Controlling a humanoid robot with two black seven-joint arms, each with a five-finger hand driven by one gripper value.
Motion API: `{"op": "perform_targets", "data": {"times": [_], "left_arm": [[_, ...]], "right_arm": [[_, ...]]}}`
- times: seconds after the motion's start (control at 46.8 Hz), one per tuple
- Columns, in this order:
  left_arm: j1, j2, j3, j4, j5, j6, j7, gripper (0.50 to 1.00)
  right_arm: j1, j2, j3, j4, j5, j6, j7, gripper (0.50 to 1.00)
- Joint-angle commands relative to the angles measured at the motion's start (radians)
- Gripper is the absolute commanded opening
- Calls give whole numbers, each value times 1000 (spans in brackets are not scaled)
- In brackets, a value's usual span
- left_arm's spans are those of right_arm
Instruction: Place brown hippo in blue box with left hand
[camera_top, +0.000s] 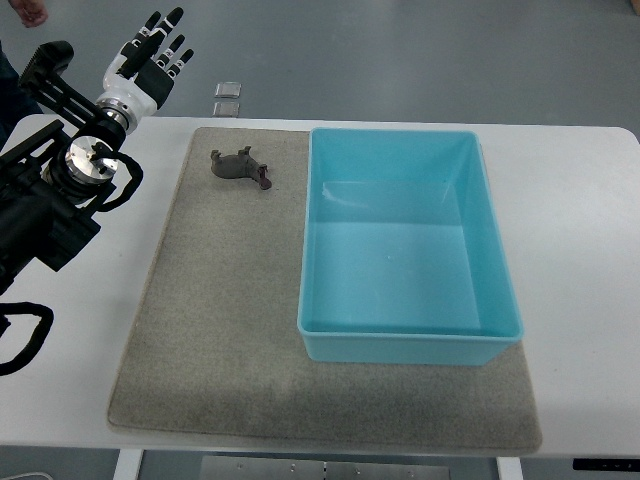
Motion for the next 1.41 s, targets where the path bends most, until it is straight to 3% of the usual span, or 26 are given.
{"op": "perform_targets", "data": {"times": [0.0, 1.026, 1.389], "left_arm": [[2, 0, 0, 0, 0, 0, 0, 996], [11, 26, 21, -20, 8, -9, -5, 996], [-11, 46, 21, -74, 294, -11, -3, 994]], "right_arm": [[0, 0, 0, 0, 0, 0, 0, 936], [0, 0, 0, 0, 0, 0, 0, 936], [0, 0, 0, 0, 0, 0, 0, 936]]}}
